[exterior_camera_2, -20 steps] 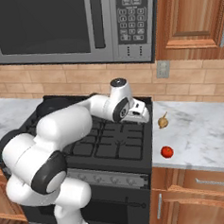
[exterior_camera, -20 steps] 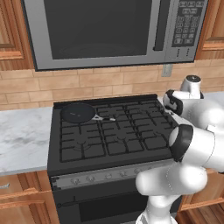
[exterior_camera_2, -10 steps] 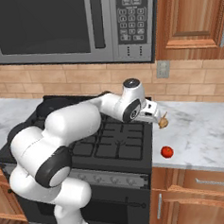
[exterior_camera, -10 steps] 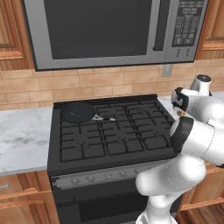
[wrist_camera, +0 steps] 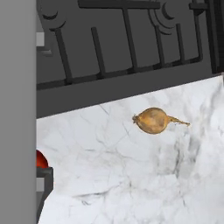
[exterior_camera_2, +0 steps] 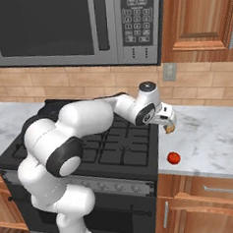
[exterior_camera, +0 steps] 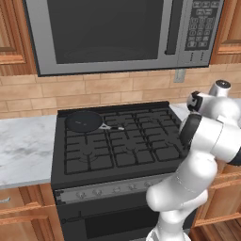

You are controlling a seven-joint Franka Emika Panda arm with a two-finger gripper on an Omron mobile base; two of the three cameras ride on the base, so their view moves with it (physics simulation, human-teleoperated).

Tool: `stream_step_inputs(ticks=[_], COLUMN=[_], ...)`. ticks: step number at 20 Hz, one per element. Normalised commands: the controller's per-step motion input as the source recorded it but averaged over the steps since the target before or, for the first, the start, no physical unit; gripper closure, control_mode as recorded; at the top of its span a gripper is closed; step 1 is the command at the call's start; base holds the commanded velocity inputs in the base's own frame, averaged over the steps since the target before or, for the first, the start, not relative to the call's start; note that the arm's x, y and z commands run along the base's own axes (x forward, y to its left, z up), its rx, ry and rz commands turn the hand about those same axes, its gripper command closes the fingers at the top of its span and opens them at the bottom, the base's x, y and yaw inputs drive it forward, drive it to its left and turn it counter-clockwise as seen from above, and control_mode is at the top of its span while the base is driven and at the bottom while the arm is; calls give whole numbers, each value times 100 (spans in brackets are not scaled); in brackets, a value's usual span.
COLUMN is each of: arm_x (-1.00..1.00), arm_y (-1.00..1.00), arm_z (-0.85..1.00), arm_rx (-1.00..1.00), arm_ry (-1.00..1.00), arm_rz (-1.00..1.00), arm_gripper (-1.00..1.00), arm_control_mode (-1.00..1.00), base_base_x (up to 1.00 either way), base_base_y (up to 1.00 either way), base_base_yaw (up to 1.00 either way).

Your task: Place the pan on the rear left burner on the stove. Then place the tomato and the onion in the pan and turn on the rear left burner.

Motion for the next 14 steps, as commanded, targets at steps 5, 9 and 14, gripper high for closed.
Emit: stream_step_inputs(ticks=[5, 9, 14], arm_x=[33, 21, 23], arm_y=[-16, -7, -6], arm_z=[-10, -23, -24], arm_rx=[4, 1, 0], arm_ry=[0, 0, 0], arm_rz=[0, 0, 0], arm_gripper=[-100, -100, -100], arm_control_mode=[-100, -100, -100], base_base_x=[0, 0, 0], base_base_y=[0, 0, 0], base_base_yaw=[0, 0, 0])
